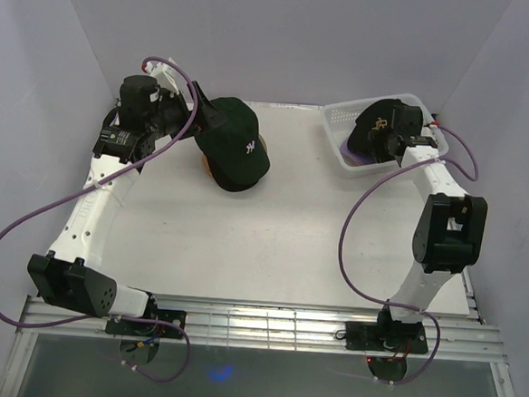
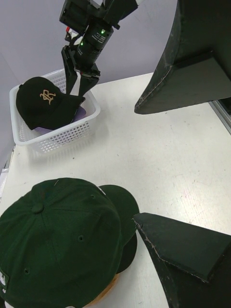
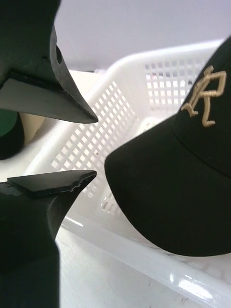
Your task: Stack the hats
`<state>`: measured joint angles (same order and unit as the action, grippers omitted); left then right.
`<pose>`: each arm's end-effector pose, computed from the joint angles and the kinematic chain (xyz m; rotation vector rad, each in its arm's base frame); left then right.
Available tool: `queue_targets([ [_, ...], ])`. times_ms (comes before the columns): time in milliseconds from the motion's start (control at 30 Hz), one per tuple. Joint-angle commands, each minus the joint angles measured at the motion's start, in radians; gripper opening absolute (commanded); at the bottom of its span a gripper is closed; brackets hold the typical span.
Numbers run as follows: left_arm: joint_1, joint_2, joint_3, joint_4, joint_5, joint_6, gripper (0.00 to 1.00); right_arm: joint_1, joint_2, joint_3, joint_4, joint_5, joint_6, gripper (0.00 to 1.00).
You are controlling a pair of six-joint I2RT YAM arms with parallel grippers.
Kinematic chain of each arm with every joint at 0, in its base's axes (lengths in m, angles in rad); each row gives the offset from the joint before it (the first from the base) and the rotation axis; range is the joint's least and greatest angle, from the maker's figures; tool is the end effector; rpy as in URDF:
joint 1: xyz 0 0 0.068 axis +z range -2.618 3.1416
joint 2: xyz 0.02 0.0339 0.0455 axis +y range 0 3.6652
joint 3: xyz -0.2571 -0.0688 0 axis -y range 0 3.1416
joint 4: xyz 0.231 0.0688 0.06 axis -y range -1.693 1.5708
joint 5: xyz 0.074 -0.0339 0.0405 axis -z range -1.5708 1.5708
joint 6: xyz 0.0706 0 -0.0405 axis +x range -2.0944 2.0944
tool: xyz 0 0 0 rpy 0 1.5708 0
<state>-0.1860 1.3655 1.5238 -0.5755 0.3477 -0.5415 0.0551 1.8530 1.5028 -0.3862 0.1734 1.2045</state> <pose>0.3047 -0.0818 0.4040 -0.1313 2.0500 -0.8074 0.4355 0.0118 0.2411 1.3440 1.9099 0.4453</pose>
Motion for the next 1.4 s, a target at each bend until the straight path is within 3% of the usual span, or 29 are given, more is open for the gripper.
queue_targets([
  [0, 0.005, -0.014, 0.016, -0.001, -0.007, 0.009, 0.94, -0.006, -0.089, -0.065, 0.142, 0.011, 0.023, 0.5],
  [233, 0.005, -0.02, 0.009, -0.001, -0.012, 0.011, 0.94, -0.017, -0.035, -0.059, 0.101, -0.071, 0.035, 0.52],
  [367, 0.005, -0.016, 0.009, 0.003, 0.0, 0.006, 0.94, 0.011, -0.011, -0.036, 0.036, -0.058, 0.041, 0.74],
  [467, 0.005, -0.026, 0.006, 0.002, -0.006, 0.011, 0.94, 0.009, 0.002, -0.046, 0.05, -0.068, 0.052, 0.79],
  [1100, 0.003, 0.004, 0.01, 0.0, -0.013, 0.015, 0.93, 0.02, 0.155, 0.082, -0.028, -0.02, 0.081, 0.83],
  [1367, 0.005, 0.009, 0.012, 0.0, -0.016, 0.02, 0.93, 0.011, 0.123, 0.03, 0.067, 0.034, 0.06, 0.67],
])
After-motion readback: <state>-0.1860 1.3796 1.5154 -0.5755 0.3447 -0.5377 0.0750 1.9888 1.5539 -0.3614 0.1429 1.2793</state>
